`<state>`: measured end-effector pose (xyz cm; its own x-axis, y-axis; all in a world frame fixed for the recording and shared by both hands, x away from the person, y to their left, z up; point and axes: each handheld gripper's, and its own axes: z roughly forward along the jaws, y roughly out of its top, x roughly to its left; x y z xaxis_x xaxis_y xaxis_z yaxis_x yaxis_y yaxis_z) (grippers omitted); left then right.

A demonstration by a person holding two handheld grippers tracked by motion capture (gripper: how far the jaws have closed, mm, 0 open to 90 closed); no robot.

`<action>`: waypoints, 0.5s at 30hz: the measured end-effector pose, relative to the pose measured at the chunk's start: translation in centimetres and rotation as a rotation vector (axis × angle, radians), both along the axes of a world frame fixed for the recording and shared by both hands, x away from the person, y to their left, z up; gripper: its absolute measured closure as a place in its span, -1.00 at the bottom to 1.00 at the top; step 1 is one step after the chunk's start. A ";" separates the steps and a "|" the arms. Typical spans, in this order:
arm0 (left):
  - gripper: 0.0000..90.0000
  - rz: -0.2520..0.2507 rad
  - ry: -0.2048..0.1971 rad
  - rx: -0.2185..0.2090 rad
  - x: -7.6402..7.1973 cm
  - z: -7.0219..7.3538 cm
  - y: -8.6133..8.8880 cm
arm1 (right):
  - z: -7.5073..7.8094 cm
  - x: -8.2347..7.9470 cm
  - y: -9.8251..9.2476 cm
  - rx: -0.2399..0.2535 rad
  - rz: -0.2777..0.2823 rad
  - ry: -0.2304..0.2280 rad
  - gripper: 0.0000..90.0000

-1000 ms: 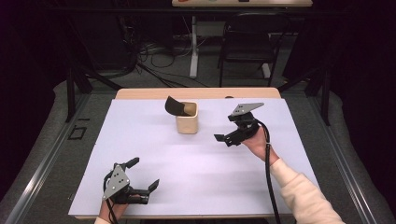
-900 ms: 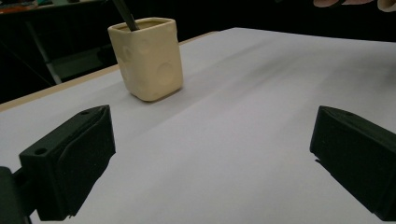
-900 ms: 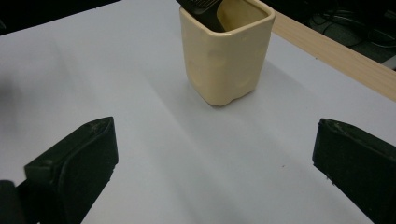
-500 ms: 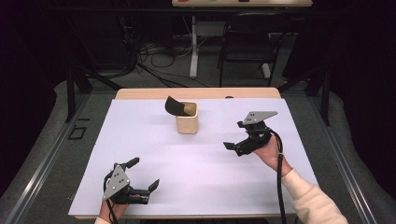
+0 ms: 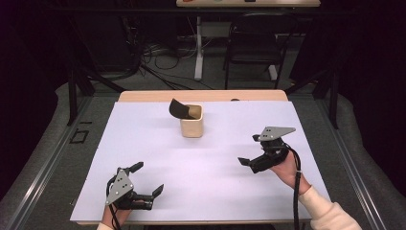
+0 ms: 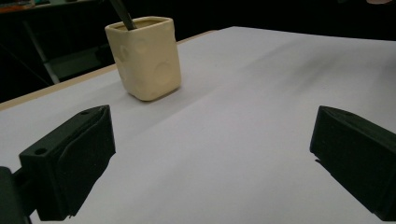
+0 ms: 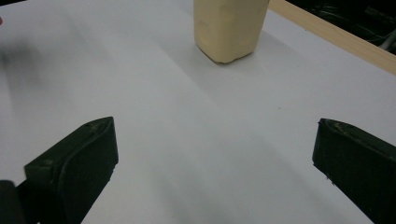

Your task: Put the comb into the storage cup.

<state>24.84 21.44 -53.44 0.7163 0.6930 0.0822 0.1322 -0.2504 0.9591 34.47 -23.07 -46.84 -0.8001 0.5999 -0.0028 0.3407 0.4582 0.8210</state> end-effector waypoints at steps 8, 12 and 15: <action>-1.00 0.002 0.001 0.002 0.0 0.0 0.0 | -0.4 -1.9 -1.5 0.037 -0.021 -0.009 -1.00; -1.00 0.004 0.001 0.002 0.0 0.0 0.0 | -0.9 -3.0 -2.3 0.045 -0.040 -0.007 -1.00; -1.00 0.004 0.001 0.005 0.0 0.0 0.0 | -1.4 -3.7 -2.8 0.040 -0.049 -0.006 -1.00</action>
